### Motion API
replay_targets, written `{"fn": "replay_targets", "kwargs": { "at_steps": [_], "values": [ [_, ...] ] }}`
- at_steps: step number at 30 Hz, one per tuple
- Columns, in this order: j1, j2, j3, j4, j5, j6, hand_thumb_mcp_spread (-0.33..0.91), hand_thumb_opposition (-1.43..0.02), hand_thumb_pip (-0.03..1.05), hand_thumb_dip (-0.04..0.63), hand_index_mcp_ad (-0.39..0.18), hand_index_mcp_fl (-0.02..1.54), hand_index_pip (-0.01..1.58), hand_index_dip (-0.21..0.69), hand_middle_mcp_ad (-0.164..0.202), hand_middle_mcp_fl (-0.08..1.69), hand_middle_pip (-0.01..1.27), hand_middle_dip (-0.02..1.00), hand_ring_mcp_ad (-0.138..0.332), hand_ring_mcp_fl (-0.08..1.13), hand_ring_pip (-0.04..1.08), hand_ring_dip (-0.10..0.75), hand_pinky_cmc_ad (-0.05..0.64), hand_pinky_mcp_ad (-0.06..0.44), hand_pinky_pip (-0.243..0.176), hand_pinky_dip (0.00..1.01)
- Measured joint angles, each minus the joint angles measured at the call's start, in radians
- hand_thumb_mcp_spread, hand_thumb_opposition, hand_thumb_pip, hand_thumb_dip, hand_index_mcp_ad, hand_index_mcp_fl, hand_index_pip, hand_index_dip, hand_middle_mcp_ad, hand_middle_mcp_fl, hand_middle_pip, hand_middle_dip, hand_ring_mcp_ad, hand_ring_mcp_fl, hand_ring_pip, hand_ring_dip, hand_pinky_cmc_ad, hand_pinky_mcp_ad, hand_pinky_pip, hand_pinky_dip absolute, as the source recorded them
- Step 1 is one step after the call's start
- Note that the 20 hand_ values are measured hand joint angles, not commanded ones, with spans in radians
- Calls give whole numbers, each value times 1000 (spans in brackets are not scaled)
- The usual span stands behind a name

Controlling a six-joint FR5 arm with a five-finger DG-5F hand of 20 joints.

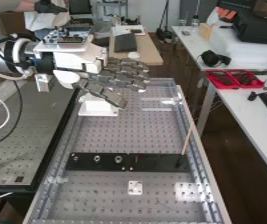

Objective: Grab the smaller nut and place it in the white container

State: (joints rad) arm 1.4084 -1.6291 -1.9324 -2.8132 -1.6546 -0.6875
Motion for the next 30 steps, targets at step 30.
{"fn": "replay_targets", "kwargs": {
  "at_steps": [30],
  "values": [
    [-313, -91, -221, 278, -400, -67, 262, -771, 700, 112, -147, 290, 431, 33, 51, -24, 126, 175, 126, 2, 63, 49, 391, 307, -108, 560]
  ]
}}
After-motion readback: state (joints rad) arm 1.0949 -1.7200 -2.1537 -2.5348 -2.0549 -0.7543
